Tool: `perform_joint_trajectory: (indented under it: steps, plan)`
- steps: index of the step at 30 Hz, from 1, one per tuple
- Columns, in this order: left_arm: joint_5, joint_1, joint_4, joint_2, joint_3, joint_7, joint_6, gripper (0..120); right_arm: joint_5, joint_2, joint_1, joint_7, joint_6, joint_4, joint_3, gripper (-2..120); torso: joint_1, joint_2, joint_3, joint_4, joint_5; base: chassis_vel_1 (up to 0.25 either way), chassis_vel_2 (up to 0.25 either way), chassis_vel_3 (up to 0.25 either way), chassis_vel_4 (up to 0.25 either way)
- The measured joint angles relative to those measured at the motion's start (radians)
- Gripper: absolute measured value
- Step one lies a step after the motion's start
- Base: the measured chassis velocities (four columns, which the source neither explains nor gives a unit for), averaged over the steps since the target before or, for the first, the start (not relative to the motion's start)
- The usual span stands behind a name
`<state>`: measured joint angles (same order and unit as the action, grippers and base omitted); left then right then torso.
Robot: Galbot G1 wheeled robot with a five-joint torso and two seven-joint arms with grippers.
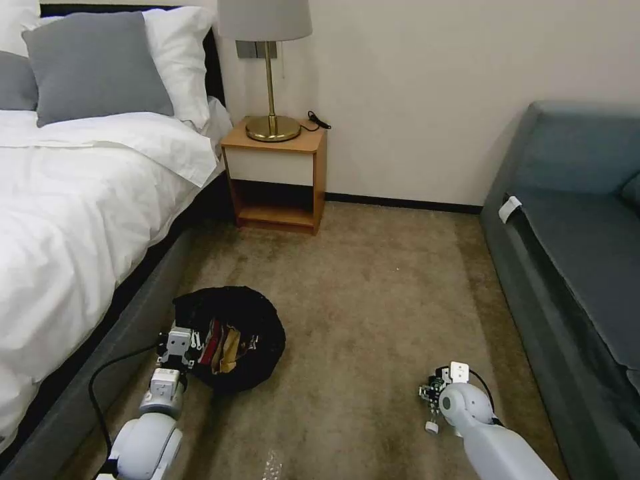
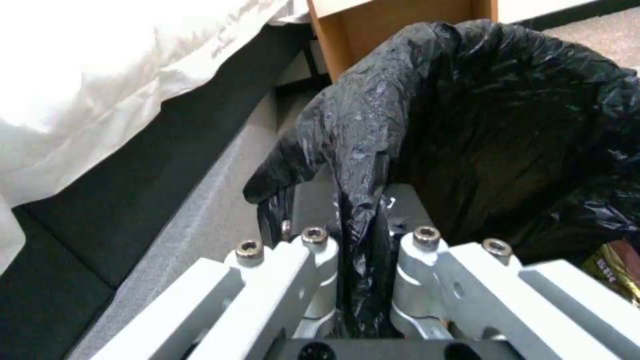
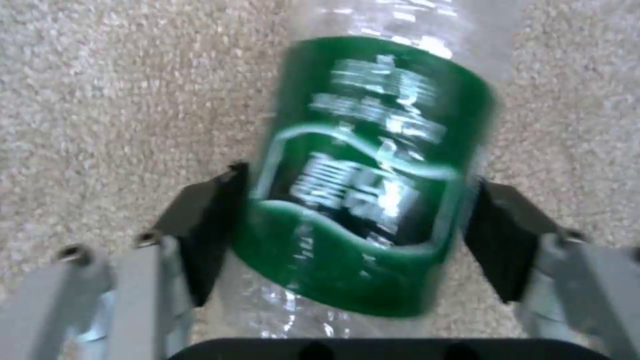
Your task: Pick up the trash bin, then pick up the garbage on the floor and place it into the trash bin.
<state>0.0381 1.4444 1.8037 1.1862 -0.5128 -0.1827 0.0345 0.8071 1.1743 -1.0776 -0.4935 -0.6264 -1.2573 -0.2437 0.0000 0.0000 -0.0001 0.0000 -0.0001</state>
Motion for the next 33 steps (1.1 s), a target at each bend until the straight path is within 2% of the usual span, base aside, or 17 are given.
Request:
perform_joint_trajectory:
  steps: [1, 4, 5, 8, 15, 17, 20, 33]
  plan:
    - [0.000, 0.000, 0.000, 0.000, 0.000, 0.000, 0.000, 6, 0.000, 0.000, 0.000, 0.000, 0.000, 0.000, 0.000, 71, 0.000, 0.000, 0.000, 0.0000, 0.0000, 0.000, 0.000, 0.000, 0.000]
    - [0.001, 0.001, 0.003, 0.000, 0.000, 0.000, -0.001, 6, -0.005, 0.004, -0.001, 0.007, 0.007, 0.002, -0.001, 58, 0.000, 0.000, 0.000, 0.0003, -0.0001, 0.000, 0.000, 0.000, 0.000]
    - [0.001, 0.001, 0.003, 0.000, 0.000, 0.000, -0.001, 6, -0.005, 0.004, -0.001, 0.007, 0.007, 0.002, -0.001, 58, 0.000, 0.000, 0.000, 0.0003, -0.0001, 0.000, 0.000, 0.000, 0.000]
    - [0.001, 0.001, 0.006, 0.000, -0.001, 0.000, -0.001, 6, -0.013, 0.005, -0.004, 0.013, 0.015, 0.002, -0.001, 44, 0.000, 0.000, 0.000, 0.0005, 0.0003, 0.000, 0.000, 0.000, 0.000]
    - [0.002, 0.001, 0.006, 0.000, -0.001, 0.001, -0.003, 6, -0.029, 0.008, -0.010, 0.018, 0.025, 0.002, -0.001, 32, 0.000, 0.000, 0.000, 0.0007, 0.0005, 0.000, 0.000, 0.000, 0.000]
    - [0.002, 0.001, 0.002, 0.002, -0.001, 0.001, -0.004, 6, -0.049, 0.011, -0.017, 0.021, 0.036, 0.006, -0.003, 24, 0.000, 0.000, 0.000, 0.0000, -0.0005, 0.000, 0.000, 0.000, 0.000]
    - [0.001, 0.001, 0.002, 0.003, 0.000, 0.002, -0.005, 6, -0.058, 0.017, -0.020, 0.022, 0.042, 0.006, -0.004, 20, 0.000, 0.000, 0.000, -0.0004, -0.0004, 0.000, 0.000, 0.000, 0.000]
    - [-0.002, 0.005, 0.005, 0.005, 0.000, 0.002, -0.007, 6, -0.096, -0.004, -0.004, 0.025, 0.057, -0.052, -0.004, 20, 0.000, 0.000, 0.000, -0.0003, 0.0002, 0.000, 0.000, 0.000, 0.000]
